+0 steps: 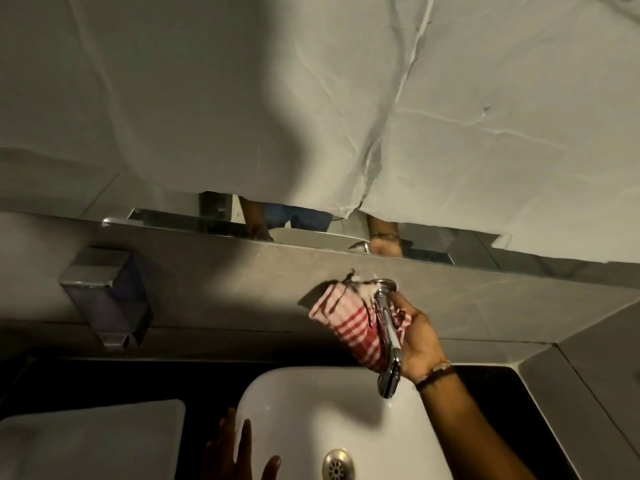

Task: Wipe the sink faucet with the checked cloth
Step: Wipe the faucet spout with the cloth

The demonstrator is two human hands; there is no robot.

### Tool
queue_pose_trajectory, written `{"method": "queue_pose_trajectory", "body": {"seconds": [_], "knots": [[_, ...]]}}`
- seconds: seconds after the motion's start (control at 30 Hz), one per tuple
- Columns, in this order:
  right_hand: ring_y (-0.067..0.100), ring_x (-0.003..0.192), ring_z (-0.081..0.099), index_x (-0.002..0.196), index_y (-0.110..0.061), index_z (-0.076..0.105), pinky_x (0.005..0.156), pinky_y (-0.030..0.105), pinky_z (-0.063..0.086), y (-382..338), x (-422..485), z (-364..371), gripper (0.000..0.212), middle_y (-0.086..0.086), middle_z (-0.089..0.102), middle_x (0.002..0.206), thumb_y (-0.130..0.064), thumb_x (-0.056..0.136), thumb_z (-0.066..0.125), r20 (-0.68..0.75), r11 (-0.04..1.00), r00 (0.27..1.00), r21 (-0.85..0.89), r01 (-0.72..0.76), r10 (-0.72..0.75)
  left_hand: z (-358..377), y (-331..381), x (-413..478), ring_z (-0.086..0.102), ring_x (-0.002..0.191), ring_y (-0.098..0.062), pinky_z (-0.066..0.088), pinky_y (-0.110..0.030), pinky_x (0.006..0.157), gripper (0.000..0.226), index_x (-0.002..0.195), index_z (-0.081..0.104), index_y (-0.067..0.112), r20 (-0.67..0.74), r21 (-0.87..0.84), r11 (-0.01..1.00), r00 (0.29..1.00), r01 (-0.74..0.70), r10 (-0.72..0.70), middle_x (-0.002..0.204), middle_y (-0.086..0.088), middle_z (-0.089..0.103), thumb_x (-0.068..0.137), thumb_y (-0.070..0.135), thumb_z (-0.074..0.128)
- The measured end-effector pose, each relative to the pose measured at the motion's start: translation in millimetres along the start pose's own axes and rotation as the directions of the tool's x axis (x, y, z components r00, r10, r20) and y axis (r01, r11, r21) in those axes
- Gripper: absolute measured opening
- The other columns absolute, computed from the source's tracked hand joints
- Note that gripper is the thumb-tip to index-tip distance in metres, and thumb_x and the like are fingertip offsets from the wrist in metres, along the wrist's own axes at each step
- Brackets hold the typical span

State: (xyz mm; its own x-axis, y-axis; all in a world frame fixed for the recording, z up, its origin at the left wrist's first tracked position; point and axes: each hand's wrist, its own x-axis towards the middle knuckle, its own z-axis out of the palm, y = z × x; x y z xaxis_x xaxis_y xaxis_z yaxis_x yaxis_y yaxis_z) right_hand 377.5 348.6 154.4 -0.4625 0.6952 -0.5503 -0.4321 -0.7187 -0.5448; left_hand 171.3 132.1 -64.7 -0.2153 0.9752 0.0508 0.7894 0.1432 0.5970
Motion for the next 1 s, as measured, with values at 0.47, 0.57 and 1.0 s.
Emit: {"method": "queue_pose_trajectory", "body": {"seconds": [0.47,0.57,1.0], "knots": [[0.027,0.117,0.057,0.142,-0.046,0.049,0.112,0.060,0.044,25.8,-38.9,31.3,0.061,0.002,0.057,0.133,-0.072,0.087,0.044,-0.049,0.193,0.899,-0.980,0.040,-0.436,1.6,2.8,-8.4,0.022,0.146,-0.037,-0.009,-0.036,0.120,0.093,0.148,0.035,0.008,0.148,0.114,0.990,0.984,0.079,-0.096,0.160,-0.020,0.029,0.087,0.076,0.020],[0.035,0.125,0.063,0.144,-0.021,0.055,0.116,0.059,0.047,14.8,-25.3,40.4,0.059,0.014,0.064,0.140,-0.061,0.104,0.037,-0.157,0.374,0.849,-0.926,0.052,-0.505,4.1,0.7,-5.8,0.017,0.151,-0.036,-0.007,-0.038,0.122,0.092,0.152,0.032,0.010,0.077,0.147,0.987,0.994,0.068,-0.080,0.165,-0.017,0.018,0.087,0.075,0.025],[0.046,0.100,0.072,0.129,-0.010,0.050,0.075,0.036,0.054,64.5,-34.8,14.8,0.047,0.018,0.075,0.106,-0.047,0.101,0.059,-0.103,-0.011,0.612,-0.984,-0.180,-0.784,3.4,4.9,-20.9,-0.004,0.155,-0.027,0.010,-0.050,0.122,0.086,0.158,0.007,0.018,0.023,0.124,0.987,0.994,0.101,-0.105,0.169,-0.007,-0.004,0.093,0.070,0.030]]}}
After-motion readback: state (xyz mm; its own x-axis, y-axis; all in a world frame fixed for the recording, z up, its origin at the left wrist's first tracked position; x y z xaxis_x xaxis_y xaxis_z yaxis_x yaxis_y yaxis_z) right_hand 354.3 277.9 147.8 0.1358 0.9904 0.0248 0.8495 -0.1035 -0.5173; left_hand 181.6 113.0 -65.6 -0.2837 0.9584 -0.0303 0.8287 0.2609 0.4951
